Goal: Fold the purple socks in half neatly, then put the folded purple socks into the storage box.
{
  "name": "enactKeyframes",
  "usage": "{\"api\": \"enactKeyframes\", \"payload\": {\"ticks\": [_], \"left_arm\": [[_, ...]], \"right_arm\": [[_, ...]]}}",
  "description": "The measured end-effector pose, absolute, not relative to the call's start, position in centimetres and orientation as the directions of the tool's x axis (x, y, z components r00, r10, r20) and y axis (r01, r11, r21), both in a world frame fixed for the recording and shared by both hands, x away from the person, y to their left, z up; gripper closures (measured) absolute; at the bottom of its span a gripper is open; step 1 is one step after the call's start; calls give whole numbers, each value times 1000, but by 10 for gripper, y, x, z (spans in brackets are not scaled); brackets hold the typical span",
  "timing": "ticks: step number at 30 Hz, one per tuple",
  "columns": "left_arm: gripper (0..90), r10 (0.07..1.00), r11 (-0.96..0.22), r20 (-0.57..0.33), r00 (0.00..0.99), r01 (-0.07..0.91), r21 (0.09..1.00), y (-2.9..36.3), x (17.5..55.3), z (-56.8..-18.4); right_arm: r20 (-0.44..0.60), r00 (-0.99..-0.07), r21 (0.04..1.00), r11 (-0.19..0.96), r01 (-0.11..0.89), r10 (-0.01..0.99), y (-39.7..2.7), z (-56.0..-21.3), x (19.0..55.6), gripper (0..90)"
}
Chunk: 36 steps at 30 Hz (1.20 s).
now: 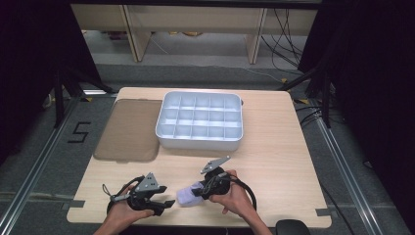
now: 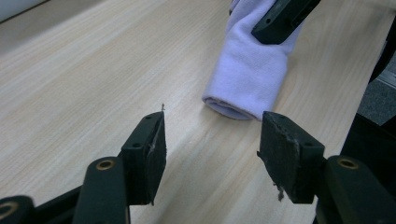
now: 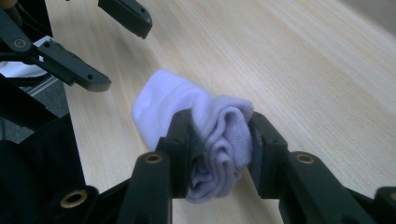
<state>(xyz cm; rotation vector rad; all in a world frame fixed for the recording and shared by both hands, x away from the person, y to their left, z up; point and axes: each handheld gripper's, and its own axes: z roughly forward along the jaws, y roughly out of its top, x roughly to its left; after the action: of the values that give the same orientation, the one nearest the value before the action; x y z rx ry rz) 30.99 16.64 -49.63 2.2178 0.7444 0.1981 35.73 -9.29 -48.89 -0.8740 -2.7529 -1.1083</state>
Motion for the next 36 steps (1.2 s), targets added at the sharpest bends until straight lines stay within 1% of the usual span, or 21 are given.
{"api": "enactKeyframes", "payload": {"ticks": [1, 2, 3, 4, 5, 6, 7, 9, 10, 11, 12, 13, 15, 16, 19, 20, 24, 27, 30, 32, 36], "left_arm": [[400, 589, -512, -103, 802, 469, 720, 166, 310, -497], [394, 583, -519, -93, 807, 457, 722, 166, 311, -497], [390, 593, -504, -99, 799, 464, 729, 166, 311, -497], [390, 593, -504, -99, 799, 464, 729, 166, 311, -497], [386, 606, -501, -87, 790, 465, 730, 167, 312, -498], [380, 606, -501, -87, 790, 465, 730, 167, 312, -498], [373, 612, -500, -90, 786, 473, 725, 168, 314, -498], [358, 617, -509, -77, 783, 472, 720, 169, 315, -498], [358, 605, -524, -71, 793, 464, 715, 170, 316, -498], [342, 622, -503, -87, 778, 483, 716, 169, 315, -500], [336, 620, -508, -86, 780, 483, 713, 169, 315, -500], [331, 615, -525, -63, 786, 467, 712, 170, 317, -500], [318, 630, -505, -81, 773, 486, 713, 170, 317, -501], [314, 624, -515, -68, 778, 475, 713, 172, 318, -501], [296, 642, -494, -87, 761, 498, 712, 173, 319, -503], [292, 644, -500, -78, 761, 496, 710, 174, 320, -503], [256, 665, -495, -69, 744, 507, 706, 176, 321, -504], [249, 661, -496, -70, 747, 506, 706, 177, 320, -503], [225, 657, -507, -58, 752, 497, 705, 177, 320, -503], [224, 649, -519, -42, 759, 483, 705, 177, 320, -503], [230, 652, -511, -49, 757, 486, 709, 177, 319, -503]], "right_arm": [[243, -837, 623, 582, 522, 490, -93, -489, 357, 657], [241, -839, 627, 581, 518, 488, -93, -488, 357, 657], [255, -825, 619, 570, 540, 505, -93, -487, 355, 657], [255, -825, 619, 570, 540, 505, -93, -487, 355, 657], [234, -836, 627, 580, 520, 497, -95, -485, 355, 657], [234, -836, 627, 580, 520, 497, -95, -485, 355, 657], [210, -842, 639, 582, 503, 497, -96, -484, 355, 657], [211, -836, 635, 579, 511, 507, -98, -481, 353, 657], [211, -836, 635, 579, 511, 507, -98, -481, 353, 657], [199, -835, 642, 576, 506, 513, -100, -478, 353, 657], [208, -831, 646, 566, 513, 516, -100, -477, 353, 657], [190, -838, 652, 572, 498, 512, -102, -475, 354, 657], [198, -830, 663, 552, 506, 522, -104, -473, 356, 657], [188, -835, 662, 561, 497, 518, -106, -470, 357, 657], [192, -826, 665, 549, 506, 530, -111, -464, 359, 657], [178, -831, 672, 551, 494, 528, -111, -464, 360, 657], [163, -816, 675, 541, 502, 555, -115, -459, 363, 657], [161, -814, 669, 545, 505, 558, -118, -455, 365, 657], [146, -806, 686, 528, 501, 574, -119, -452, 367, 657], [139, -801, 686, 527, 502, 582, -121, -448, 368, 658], [121, -790, 679, 530, 508, 601, -122, -439, 374, 658]]}}
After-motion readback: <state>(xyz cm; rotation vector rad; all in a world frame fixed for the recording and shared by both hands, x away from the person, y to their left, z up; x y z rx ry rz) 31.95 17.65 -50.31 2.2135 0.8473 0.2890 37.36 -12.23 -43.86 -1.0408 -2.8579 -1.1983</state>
